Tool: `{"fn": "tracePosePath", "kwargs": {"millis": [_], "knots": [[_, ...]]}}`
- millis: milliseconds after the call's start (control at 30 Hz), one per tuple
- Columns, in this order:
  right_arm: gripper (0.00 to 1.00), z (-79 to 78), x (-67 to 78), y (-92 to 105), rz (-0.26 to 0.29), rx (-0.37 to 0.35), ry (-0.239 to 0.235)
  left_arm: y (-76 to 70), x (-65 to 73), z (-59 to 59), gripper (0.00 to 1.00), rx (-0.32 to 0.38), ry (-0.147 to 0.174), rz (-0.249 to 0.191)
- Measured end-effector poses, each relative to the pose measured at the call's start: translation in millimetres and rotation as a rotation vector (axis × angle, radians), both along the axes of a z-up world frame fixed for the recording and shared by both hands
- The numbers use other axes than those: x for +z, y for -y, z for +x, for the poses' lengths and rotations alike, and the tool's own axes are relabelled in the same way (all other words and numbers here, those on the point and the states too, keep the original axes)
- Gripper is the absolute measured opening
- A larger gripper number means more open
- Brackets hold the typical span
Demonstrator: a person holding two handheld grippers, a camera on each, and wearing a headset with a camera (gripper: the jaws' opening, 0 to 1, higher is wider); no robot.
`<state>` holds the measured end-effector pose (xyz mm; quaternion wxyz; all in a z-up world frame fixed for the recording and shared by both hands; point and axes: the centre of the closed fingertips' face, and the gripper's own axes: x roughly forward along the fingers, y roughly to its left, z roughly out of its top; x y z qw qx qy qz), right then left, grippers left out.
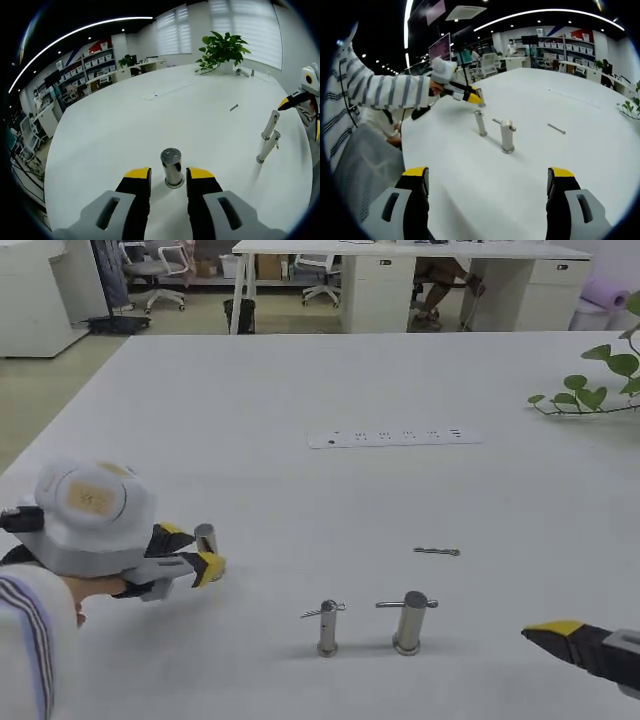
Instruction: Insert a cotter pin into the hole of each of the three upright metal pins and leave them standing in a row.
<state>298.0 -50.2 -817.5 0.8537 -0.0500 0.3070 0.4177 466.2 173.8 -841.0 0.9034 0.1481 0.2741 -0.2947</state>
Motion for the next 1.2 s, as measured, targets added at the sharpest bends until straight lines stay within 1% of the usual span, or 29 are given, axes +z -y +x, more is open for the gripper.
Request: {"fn": "tracePosePath", "kwargs": {"millis": [100,200,300,333,367,433,467,567,633,733,800,867,933,967,1033,1133,1200], "knots": [[0.99,-0.3,-1.5,0.8,0.001,-0.002,-0.003,1.5,1.5,0.8,0.2,0.009,0.008,-0.014],[0.99,0.0,-1.7,1.7,0.003,-0.006,-0.004,1.5,2.1,2.2,0.17,0.014,0.014,-0.007],[0.99,0.3,-1.1,2.2,0.006,-0.008,-0.004,3.9,3.5,2.0,0.14,0.007,0.013,-0.014],[0.99,0.4,-0.9,2.5,0.006,-0.009,-0.005,5.1,3.7,0.7,0.13,0.003,0.002,-0.023],[0.99,0.4,-0.9,2.8,0.006,-0.009,-0.006,4.7,4.2,0.4,0.13,0.006,-0.002,-0.028],[0.99,0.6,-1.2,3.3,0.007,-0.01,-0.008,4.2,4.0,0.6,0.12,0.018,-0.016,-0.058],[0.99,0.5,-1.1,3.3,0.007,-0.009,-0.009,3.4,4.0,0.5,0.12,0.023,-0.016,-0.064],[0.98,1.3,-0.9,3.4,0.013,-0.011,-0.01,3.5,3.9,0.2,0.12,0.023,-0.008,-0.059],[0.98,1.7,-0.8,3.3,0.016,-0.012,-0.009,3.2,4.0,-0.3,0.11,0.033,-0.014,-0.062],[0.98,2.1,-1.1,4.0,0.014,-0.012,-0.011,4.9,5.1,-2.3,0.11,0.015,-0.002,-0.033],[0.98,3.1,-0.9,5.2,0.013,-0.014,-0.009,4.7,5.2,-3.5,0.11,0.017,-0.011,-0.034],[0.98,3.8,0.3,5.2,0.017,-0.016,-0.006,4.5,5.3,-6.9,0.11,0.019,-0.016,-0.036],[0.98,4.8,1.6,6.2,0.018,-0.02,-0.002,2.1,8.1,-10.9,0.11,0.028,-0.002,-0.014],[0.98,5.0,1.9,6.7,0.018,-0.021,0.0,1.6,9.9,-12.7,0.1,0.031,0.003,-0.012],[0.98,5.6,3.1,8.6,0.019,-0.024,0.004,2.1,16.8,-20.1,0.1,0.038,0.004,-0.04],[0.98,6.2,4.4,9.8,0.021,-0.028,0.009,3.8,22.7,-30.1,0.1,0.026,0.009,-0.029],[0.98,6.4,4.8,10.8,0.022,-0.03,0.011,5.0,25.2,-35.9,0.11,0.024,-0.001,-0.032]]}}
